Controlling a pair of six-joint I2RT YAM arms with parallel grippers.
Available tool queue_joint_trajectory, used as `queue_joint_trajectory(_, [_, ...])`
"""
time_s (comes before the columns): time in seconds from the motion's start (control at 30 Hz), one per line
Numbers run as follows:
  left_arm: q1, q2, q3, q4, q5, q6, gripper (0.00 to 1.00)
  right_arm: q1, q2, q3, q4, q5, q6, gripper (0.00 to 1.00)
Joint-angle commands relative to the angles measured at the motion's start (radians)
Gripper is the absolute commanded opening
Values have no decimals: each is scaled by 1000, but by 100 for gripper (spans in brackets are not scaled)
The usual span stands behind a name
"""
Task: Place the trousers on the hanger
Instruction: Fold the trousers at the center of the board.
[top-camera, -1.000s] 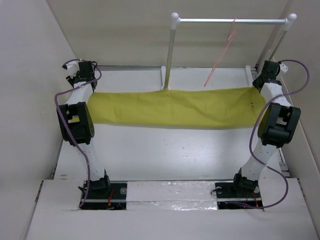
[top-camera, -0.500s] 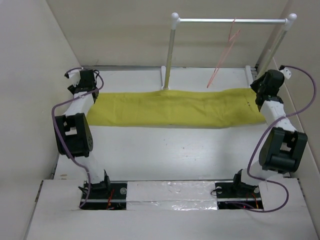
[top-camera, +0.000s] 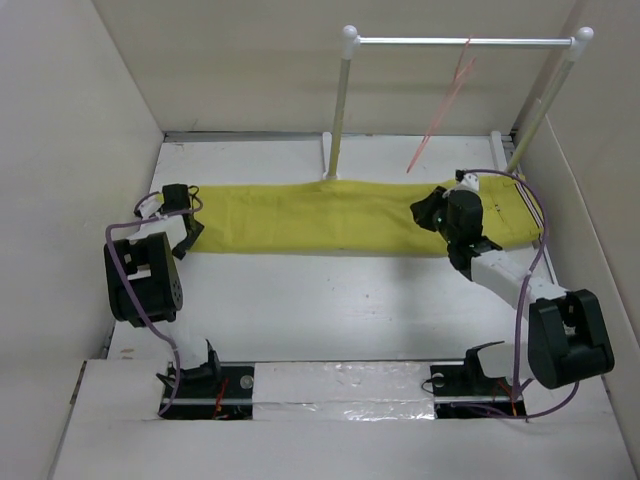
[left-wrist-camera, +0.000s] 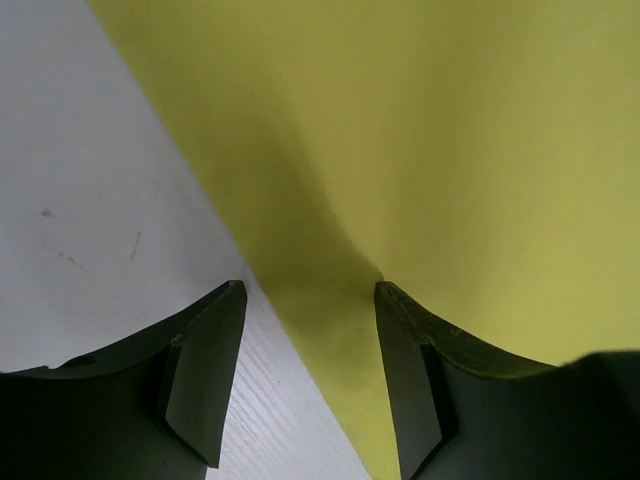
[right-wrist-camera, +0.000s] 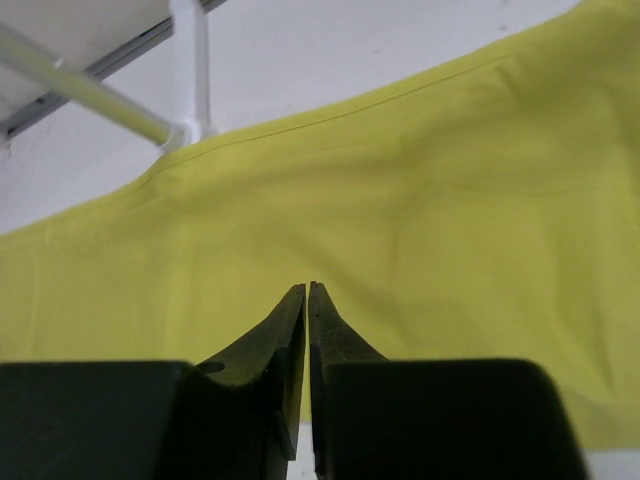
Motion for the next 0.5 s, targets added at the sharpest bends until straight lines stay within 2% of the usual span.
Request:
queue_joint_trajectory(0.0, [-1,11,3,-59,35,-80,53,52,-54,7,109,17,-26,18])
queue_joint_trajectory(0.03, [-1,11,-11,-33,42,-87,54,52,-55,10,97,13,-32,25])
queue_joint_trajectory(0.07, [8,8,-21,-16,64,-101,57,63,-54,18,89,7,-36,39])
queue_joint_trajectory(0.17, [21,35,-26,4,104,-121,59,63,-64,21,71,-32,-41,49])
queue_joint_trajectory(0.37, [30,95,21,7,122,-144,59,81,-130,15,48,-13,-49,49])
queue_joint_trajectory(0.47, [30,111,43,18,130,-144,54,48,-126,6,31,34,-56,49])
